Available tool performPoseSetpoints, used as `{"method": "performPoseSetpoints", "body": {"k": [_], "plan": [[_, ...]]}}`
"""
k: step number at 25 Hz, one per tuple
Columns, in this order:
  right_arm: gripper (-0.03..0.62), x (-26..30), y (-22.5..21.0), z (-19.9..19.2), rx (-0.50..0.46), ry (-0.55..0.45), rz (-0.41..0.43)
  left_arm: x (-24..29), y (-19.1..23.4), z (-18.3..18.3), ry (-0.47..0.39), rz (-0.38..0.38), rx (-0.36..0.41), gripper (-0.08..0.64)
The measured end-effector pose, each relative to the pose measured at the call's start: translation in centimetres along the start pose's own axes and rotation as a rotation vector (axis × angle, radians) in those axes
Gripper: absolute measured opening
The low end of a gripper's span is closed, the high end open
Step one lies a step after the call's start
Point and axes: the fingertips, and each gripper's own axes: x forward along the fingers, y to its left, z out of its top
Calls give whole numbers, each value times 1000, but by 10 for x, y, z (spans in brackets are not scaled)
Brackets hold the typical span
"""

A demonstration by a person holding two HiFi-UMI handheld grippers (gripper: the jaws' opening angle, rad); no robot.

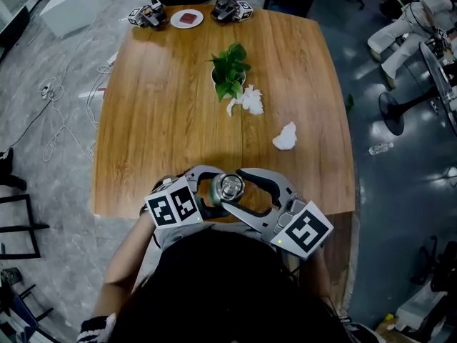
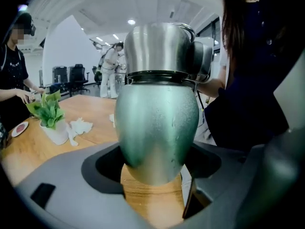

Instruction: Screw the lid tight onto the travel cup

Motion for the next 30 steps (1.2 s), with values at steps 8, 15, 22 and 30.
{"method": "performPoseSetpoints", "body": {"k": [8,15,22,30], "plan": [[250,8,-16,-1,-32,-22,-227,4,21,4,-26,158,-139,387],[253,5,-8,4,127,-66,-90,-2,14,-1,-22,114,-82,387],[252,6,4,3,19,-56,29,0,-1,-2,10,4,-16,387],[252,8,-16,6,115,-84,-245,-2,26,1,11,232,-136,387]]}}
